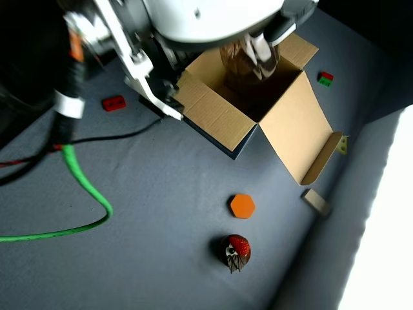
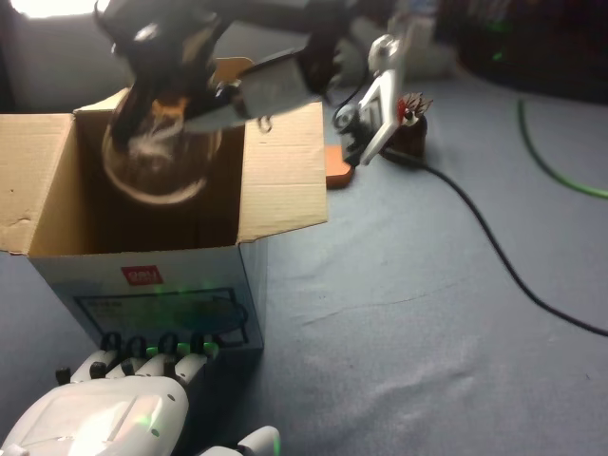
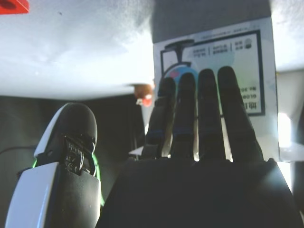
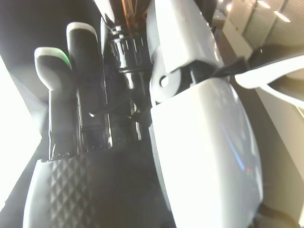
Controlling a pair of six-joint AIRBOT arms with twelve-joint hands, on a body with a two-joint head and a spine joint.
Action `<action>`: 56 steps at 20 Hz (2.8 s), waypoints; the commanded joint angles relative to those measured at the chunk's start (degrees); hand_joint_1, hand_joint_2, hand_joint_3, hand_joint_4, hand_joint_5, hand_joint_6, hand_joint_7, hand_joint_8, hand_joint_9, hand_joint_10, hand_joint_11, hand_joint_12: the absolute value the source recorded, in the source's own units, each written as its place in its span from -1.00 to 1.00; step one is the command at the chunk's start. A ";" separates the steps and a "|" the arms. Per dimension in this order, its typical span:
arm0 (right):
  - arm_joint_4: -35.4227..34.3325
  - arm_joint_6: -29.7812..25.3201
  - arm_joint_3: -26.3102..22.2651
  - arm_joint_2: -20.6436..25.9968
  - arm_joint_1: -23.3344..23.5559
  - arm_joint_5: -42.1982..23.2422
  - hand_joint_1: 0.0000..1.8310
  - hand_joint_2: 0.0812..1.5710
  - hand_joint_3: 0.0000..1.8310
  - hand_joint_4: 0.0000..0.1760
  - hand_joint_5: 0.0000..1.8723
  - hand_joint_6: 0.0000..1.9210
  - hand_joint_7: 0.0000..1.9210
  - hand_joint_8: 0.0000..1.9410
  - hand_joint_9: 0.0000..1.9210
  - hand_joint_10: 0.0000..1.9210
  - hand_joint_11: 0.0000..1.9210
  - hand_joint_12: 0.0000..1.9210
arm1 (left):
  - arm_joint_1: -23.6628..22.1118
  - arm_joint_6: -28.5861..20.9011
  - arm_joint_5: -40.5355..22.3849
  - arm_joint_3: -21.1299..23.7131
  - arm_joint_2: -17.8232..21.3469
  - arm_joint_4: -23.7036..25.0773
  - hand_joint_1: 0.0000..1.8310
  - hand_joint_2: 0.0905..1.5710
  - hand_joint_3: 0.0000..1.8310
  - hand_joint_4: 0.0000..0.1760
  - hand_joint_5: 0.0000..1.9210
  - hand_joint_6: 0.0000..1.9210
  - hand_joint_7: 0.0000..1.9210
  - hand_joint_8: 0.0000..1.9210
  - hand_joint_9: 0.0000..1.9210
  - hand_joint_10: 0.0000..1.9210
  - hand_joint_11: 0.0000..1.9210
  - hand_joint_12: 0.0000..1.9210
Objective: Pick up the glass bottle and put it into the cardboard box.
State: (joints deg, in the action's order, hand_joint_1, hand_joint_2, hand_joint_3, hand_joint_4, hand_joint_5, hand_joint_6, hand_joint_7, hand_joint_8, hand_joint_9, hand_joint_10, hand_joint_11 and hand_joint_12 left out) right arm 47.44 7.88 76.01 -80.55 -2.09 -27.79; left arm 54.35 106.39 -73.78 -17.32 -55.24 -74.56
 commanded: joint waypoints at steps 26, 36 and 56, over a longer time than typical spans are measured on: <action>-16.48 23.60 2.16 -8.08 -4.08 6.29 0.31 0.44 -1.00 -0.85 -0.08 0.24 -0.01 0.15 -0.15 0.51 -0.41 0.96 | -0.03 -0.40 -3.26 -0.12 -0.01 4.14 -1.00 0.58 -1.00 -1.00 -0.84 -1.00 -0.80 -1.00 -0.81 -1.00 -1.00 -0.34; -17.82 26.54 2.24 -8.94 -4.49 7.75 0.31 0.44 -1.00 -0.87 -0.08 0.24 -0.01 0.15 -0.15 0.52 -0.40 0.96 | 0.10 -1.61 -2.51 -0.52 -0.04 5.25 -1.00 0.58 -1.00 -1.00 -0.84 -1.00 -0.80 -1.00 -0.81 -1.00 -1.00 -0.34; -18.13 26.09 0.67 -6.46 -3.67 9.24 -0.01 0.37 -1.00 -1.00 -0.84 -0.22 -0.62 -0.56 -0.86 -0.06 -1.00 0.59 | -0.99 -2.36 -2.21 1.30 1.71 4.85 -1.00 0.59 -1.00 -1.00 -0.84 -1.00 -0.80 -1.00 -0.81 -1.00 -1.00 -0.33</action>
State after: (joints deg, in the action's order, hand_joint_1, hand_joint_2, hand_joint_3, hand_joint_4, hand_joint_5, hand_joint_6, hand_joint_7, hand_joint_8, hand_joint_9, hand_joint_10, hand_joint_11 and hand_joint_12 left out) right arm 30.15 34.20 76.88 -87.13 -6.83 -12.47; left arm 53.78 104.40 -72.58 -16.16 -53.67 -74.15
